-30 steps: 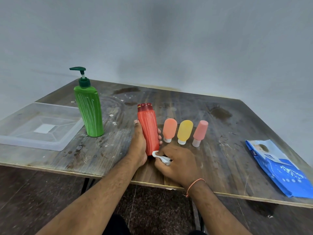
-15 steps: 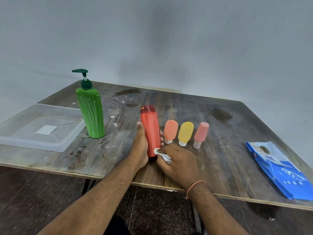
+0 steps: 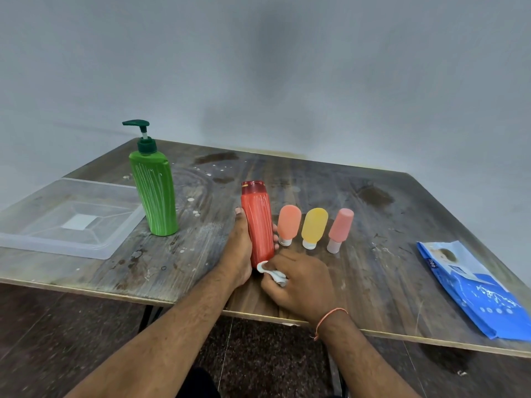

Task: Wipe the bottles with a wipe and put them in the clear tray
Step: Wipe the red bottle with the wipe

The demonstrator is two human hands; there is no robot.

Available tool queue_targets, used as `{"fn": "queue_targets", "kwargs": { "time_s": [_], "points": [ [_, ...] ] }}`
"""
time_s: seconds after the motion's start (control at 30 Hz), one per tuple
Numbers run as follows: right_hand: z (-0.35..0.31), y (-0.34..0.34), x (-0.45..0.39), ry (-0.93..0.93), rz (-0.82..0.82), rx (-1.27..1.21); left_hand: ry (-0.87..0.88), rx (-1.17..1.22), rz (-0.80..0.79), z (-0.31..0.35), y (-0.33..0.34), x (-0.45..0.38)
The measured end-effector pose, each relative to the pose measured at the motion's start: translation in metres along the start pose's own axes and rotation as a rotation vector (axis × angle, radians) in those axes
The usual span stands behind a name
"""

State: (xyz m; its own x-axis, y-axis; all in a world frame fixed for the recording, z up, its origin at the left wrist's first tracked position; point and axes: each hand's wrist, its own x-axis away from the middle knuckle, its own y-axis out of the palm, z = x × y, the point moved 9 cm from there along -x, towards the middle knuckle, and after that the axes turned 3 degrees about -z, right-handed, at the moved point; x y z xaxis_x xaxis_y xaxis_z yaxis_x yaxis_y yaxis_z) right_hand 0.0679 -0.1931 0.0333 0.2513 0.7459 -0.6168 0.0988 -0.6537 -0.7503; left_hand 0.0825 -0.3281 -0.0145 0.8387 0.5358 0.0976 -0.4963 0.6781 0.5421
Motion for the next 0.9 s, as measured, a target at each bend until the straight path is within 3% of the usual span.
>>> {"fn": "queue_targets", "kwargs": {
  "time_s": [0.13,0.3,0.43,0.63,0.9],
  "points": [
    [0.0051,-0.0017,-0.0015,0.051,0.054,0.072,0.014,-0.019,0.012,-0.0002,-0.0045,-0.0029],
    [-0.0018,0.0008,-0.0004,-0.018,-0.005,-0.004,-0.014,-0.045,-0.004,-0.0036,-0.0045,-0.0022],
    [0.0008,-0.0019,-0.0015,0.029,0.052,0.075,-0.004,-0.040,-0.004,-0.0029,-0.0047,-0.0031],
    [-0.0011,0.0023,-0.0010,-0.016,-0.024,0.010,-0.001,-0.082,0.005,-0.0033,-0.0067,-0.0034],
    [-0.0001,0.0009,-0.0018,0.004,0.012,0.025,0.013,-0.088,0.008,-0.0012,-0.0064,-0.0025]
  ]
}}
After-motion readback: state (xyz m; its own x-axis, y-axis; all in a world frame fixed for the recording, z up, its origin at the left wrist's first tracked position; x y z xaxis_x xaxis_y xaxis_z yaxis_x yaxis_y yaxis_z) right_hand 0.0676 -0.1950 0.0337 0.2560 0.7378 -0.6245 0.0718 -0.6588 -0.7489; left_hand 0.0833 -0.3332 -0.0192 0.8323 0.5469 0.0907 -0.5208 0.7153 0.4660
